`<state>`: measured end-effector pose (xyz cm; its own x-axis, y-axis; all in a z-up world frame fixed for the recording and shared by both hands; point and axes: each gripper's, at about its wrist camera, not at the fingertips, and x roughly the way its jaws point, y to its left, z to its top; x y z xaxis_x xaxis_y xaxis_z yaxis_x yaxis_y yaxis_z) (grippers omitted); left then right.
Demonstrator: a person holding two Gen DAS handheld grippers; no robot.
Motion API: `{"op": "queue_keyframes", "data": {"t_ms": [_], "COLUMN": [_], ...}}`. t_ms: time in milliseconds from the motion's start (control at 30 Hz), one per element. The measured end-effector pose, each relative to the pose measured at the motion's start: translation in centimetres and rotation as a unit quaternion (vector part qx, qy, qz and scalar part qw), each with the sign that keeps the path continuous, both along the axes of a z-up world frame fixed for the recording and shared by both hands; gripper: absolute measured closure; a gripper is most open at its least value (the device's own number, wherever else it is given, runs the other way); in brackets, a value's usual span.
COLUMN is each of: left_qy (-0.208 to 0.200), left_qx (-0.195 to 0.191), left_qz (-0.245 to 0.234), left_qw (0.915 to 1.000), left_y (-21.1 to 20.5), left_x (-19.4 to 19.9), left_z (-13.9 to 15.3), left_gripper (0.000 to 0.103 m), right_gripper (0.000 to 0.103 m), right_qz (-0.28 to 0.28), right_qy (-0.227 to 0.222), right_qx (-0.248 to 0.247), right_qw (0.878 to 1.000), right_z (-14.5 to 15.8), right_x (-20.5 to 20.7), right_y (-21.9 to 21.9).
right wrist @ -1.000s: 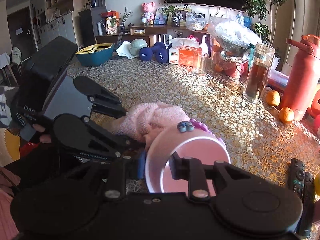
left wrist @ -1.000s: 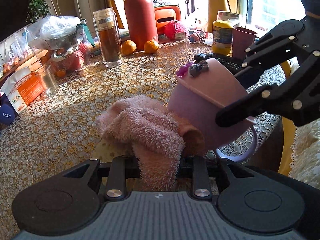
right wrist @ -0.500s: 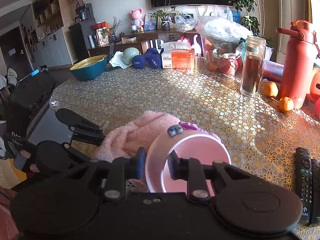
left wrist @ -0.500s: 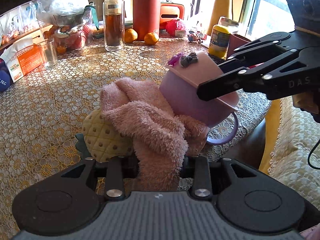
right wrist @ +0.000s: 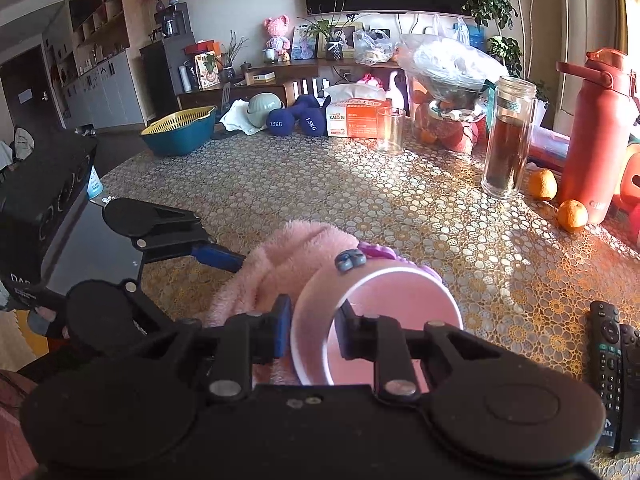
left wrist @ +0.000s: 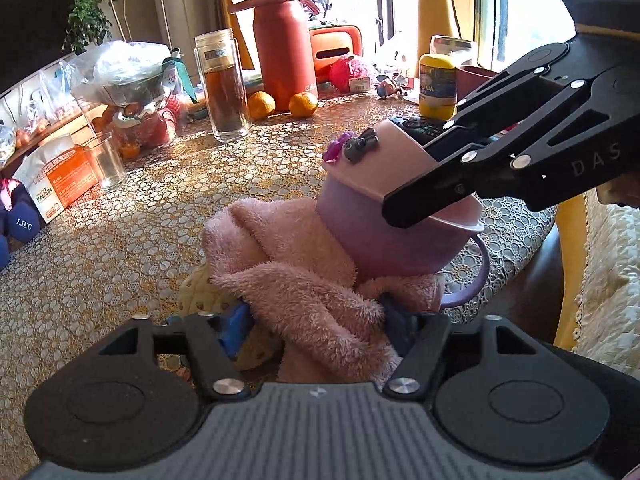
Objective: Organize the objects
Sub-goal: 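Wipe the towel around the mug near its rim with the left tool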
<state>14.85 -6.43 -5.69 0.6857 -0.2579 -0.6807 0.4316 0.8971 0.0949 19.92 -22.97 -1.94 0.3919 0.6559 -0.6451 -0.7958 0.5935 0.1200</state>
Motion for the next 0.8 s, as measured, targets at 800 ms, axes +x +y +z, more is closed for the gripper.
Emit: {"op": "queue_keyframes", "data": {"t_ms": [800], "left_qy": [0.026], "left_qx": [-0.173], "left_qz": [0.060], "left_qw": [0.9827], "left_y": [3.0], "left_x": [4.8], "left_z": [4.2], "left_gripper": [0.085], "right_gripper": [0.084], "right_qz": [0.032], "right_qy": [-0.024], "right_qx": [-0.023], "right_qw": [0.999], "right_z": [-0.5], "right_x": [-1.3], "right_y": [0.2]}}
